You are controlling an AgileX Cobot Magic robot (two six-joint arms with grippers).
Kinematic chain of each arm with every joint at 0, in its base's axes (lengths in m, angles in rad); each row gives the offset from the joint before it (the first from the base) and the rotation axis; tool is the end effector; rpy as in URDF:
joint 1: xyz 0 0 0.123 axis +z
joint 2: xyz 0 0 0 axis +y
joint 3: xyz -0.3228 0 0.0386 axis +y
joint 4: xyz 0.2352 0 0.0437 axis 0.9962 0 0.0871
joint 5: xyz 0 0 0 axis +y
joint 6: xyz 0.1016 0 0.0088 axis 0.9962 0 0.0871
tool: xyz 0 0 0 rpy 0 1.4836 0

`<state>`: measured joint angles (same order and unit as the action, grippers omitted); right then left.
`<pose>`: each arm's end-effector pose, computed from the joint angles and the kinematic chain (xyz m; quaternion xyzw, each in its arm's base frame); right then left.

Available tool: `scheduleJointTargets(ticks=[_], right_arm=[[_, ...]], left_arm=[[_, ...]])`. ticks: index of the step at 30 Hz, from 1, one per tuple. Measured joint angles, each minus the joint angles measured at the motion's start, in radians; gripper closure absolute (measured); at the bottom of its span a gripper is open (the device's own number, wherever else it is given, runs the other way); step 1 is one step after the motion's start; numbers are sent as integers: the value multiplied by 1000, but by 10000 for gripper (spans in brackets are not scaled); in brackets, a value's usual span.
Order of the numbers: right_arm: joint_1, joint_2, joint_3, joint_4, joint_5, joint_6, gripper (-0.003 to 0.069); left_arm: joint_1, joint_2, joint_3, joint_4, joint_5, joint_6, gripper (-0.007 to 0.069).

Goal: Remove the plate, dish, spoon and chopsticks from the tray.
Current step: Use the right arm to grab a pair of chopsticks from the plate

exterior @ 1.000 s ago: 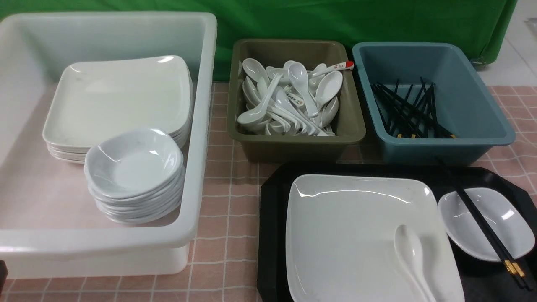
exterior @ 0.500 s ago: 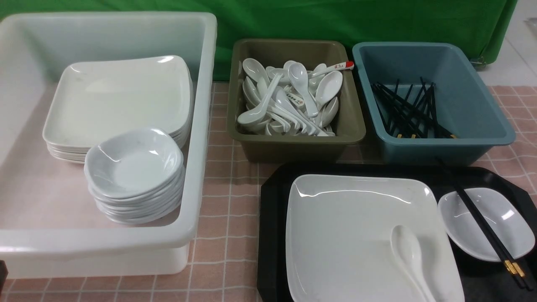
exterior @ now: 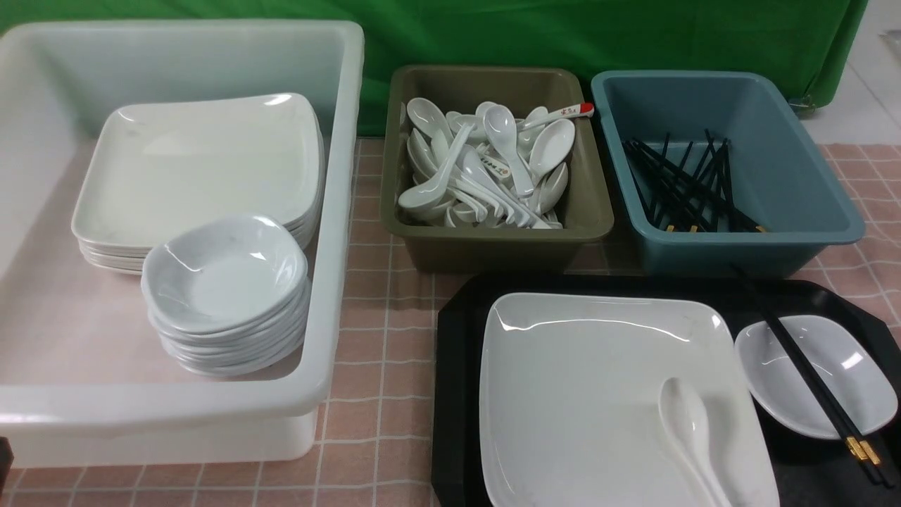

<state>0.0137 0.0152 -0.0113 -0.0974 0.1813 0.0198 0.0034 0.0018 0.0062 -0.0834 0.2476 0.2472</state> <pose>0.0147 -0.0016 0.1993 -0.0273 0.7401 -0.0274 0.6714 0.0133 -0.0020 0.1869 0.0687 0.7607 0.0469 0.6438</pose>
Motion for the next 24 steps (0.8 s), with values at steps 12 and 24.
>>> scheduleJointTargets(ticks=[12,24], right_arm=[[0,0,0,0,0,0,417],[0,0,5,137,-52,163,417]], left_arm=[[0,0,0,0,0,0,603],[0,0,0,0,0,0,603]])
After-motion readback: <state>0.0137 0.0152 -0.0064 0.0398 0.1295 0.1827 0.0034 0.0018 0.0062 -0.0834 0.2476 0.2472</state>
